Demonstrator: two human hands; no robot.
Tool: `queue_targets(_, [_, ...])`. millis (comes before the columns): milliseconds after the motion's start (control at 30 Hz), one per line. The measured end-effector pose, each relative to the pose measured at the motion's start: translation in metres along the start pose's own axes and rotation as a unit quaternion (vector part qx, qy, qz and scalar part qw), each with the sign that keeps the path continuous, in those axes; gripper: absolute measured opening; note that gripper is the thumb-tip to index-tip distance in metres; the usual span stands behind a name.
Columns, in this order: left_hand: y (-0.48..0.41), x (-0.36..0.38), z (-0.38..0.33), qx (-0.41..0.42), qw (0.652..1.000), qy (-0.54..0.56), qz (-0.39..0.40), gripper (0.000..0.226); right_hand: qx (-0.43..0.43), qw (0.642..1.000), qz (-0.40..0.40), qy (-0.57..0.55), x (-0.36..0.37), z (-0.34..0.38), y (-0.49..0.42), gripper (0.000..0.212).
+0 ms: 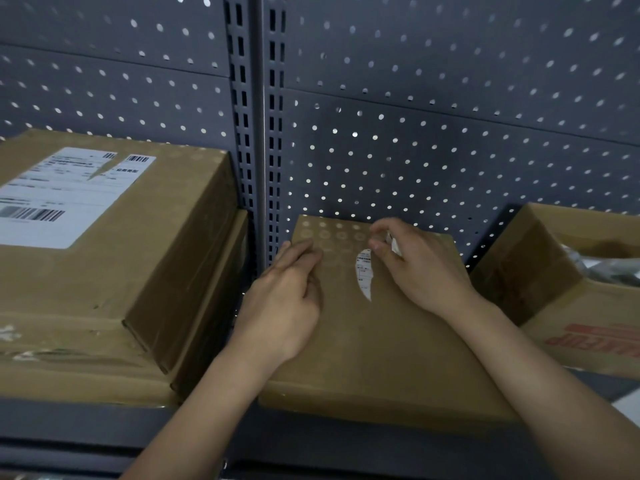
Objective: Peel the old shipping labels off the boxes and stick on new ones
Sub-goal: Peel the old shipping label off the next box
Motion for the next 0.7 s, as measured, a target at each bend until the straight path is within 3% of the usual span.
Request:
queue_targets(267, [0.0004, 0.0005, 0.0005, 0.004, 1.0, 0.002, -0.001, 0.048, -0.037, 0.997, 0.011, 0.067, 0.0023, 0.0064, 0.0017, 0.011])
queue_targets(433, [0.0002, -0.0001, -0.0008, 0.002, 1.0, 0.0, -0.004, 0.048, -0.036, 0.999, 0.004, -0.004, -0.0027, 0.007, 0.0064, 0.013])
queue_targets(700, [-0.0001, -0.0007, -0.002, 0.0, 1.0, -0.003, -0.005, 0.048, -0.025, 1.0, 0.003, -0.013, -0.0061, 0.0087, 0.0096, 0.011])
Point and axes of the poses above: each hand's wrist, its own y-axis away from the middle knuckle, its own x-axis out of the palm, z = x × y, the point moved 4 cm from there along -y, towards the middle knuckle, and after that the axes turned 14 degrees about x, right-handed, at the moved point
